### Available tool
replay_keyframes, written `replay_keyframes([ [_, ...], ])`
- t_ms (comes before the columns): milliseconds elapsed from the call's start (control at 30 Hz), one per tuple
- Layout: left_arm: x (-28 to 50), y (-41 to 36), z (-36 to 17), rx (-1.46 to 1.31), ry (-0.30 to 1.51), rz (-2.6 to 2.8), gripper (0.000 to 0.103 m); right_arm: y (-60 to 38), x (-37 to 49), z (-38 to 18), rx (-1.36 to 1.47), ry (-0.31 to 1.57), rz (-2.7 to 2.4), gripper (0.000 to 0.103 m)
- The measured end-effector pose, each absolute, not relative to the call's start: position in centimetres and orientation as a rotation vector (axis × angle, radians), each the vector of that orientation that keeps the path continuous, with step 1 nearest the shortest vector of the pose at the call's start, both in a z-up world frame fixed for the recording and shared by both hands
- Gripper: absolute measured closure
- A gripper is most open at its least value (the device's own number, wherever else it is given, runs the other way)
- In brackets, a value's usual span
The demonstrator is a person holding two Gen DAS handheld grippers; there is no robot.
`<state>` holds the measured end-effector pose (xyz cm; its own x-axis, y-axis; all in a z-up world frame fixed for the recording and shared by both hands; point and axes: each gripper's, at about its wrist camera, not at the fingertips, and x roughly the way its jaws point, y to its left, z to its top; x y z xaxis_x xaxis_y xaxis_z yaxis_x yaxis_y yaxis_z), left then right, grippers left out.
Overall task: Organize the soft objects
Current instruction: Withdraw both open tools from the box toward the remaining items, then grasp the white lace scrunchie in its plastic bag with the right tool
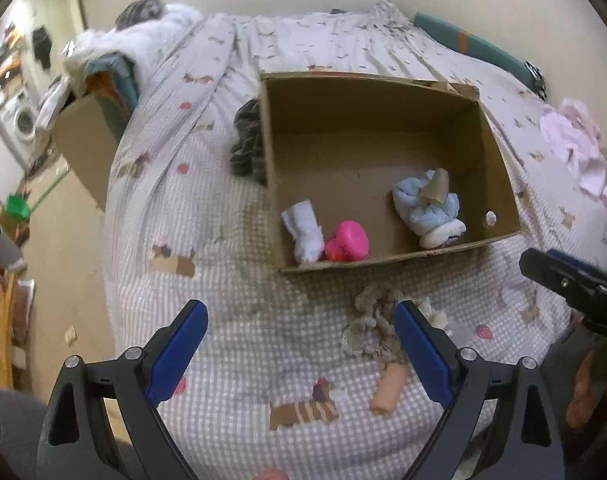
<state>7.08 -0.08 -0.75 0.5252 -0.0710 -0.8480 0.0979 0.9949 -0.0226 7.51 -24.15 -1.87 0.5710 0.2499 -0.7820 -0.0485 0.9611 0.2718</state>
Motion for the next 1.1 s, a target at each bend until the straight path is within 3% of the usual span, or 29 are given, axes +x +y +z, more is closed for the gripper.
replay_keyframes([
  [233, 7.2, 0.5, -1.4, 0.043, 1.101, -0.078, 0.010, -24.7, 5.5, -2.0, 0.271, 0.993, 0.152, 0.000],
  [767, 5.4, 1.9, -0.3, -0.050, 1.005, -0.024, 0.010, -22.2, 4.3, -0.6, 0.196, 0.904, 0.229, 0.000],
  [1100, 6.3, -0.1, -0.6, 0.000, 1.011, -0.013, 0.010, -21.8, 4.9, -4.1, 0.143, 1.125, 0.251, 0.000],
])
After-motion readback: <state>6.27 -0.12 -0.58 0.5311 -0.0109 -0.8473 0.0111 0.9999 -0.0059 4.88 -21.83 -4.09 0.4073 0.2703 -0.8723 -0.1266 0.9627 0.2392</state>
